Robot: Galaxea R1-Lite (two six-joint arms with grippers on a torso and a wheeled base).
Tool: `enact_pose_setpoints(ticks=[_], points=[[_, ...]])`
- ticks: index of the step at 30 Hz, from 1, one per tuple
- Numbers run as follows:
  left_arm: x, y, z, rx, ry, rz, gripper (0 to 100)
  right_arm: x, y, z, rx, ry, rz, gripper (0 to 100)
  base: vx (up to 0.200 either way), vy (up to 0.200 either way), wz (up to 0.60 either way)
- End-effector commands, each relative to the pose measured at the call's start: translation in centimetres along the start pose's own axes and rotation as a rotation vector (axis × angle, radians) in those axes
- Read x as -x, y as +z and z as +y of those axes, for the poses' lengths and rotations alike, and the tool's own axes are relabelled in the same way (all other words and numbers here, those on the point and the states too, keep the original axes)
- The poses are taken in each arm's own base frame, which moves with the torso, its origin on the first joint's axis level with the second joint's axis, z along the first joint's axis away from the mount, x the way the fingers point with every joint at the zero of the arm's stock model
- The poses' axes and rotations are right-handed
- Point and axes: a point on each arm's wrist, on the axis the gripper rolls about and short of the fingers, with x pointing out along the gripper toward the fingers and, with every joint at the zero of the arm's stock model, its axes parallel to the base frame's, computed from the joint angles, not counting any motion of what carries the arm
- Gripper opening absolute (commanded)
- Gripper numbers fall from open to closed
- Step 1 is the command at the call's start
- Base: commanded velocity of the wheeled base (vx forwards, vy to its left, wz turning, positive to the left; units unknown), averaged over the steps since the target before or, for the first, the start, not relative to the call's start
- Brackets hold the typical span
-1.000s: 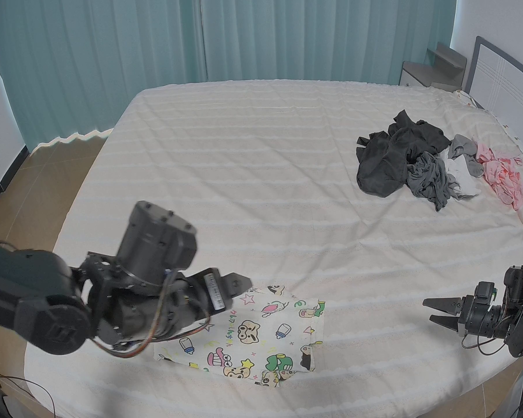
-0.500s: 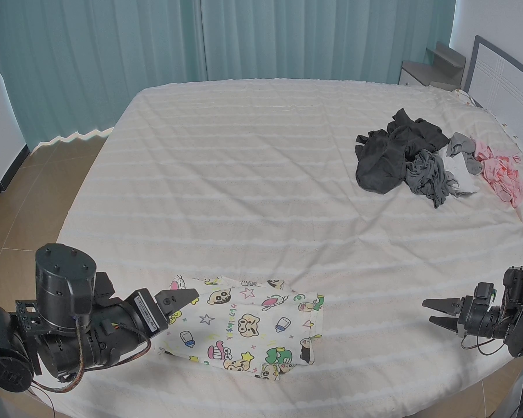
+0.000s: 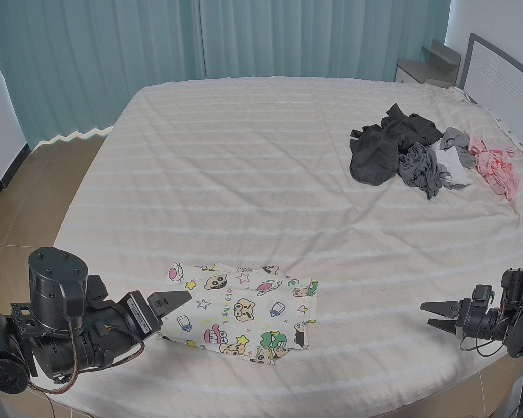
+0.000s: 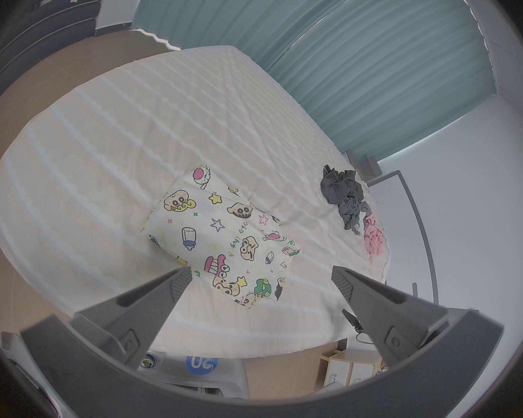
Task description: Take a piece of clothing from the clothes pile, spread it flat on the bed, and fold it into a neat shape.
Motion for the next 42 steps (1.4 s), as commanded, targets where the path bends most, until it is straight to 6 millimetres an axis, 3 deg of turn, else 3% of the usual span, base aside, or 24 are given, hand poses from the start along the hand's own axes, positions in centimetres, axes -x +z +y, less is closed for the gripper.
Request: enact_pose_setpoints(ticks=[1,11,15,20,23,27,35,42], points=[[0.0,0.2,0.2,0.008,0.006,-0.011,100,0.2,-0.4,0.0,-0.014,-0.006,0.012,100,0.0,0.2,0.0],[-0.1,2.3,1.3,0.075,0.011,-0.037,100,-0.3,-0.5,0.9,0.033,0.027,0.024,100,0.0,0.2,0.0],[-0.1,2.8,1.6,0.091,0.004,-0.03,100,-1.6,-0.6,2.3,0.109,0.093,0.037,100,0.0,0.2,0.0],[-0.1,2.7,1.7,0.089,0.009,-0.024,100,-7.0,-2.1,5.7,0.25,0.102,0.055,100,0.0,0.12,0.0],[-0.2,2.6,1.9,0.089,0.014,-0.02,100,-9.8,-3.5,6.4,0.285,0.082,0.075,100,0.0,0.0,0.0],[-0.2,2.5,1.9,0.087,0.017,-0.017,100,-11.7,-4.3,6.5,0.273,0.102,0.113,100,0.0,0.0,0.0],[-0.4,2.3,2.0,0.084,0.024,-0.008,100,-12.9,-4.5,5.6,0.215,0.072,0.121,100,0.0,0.0,0.0],[-0.9,2.1,2.2,0.084,0.047,0.007,100,-11.1,-4.4,5.6,0.2,0.046,0.113,100,0.0,0.0,0.0]])
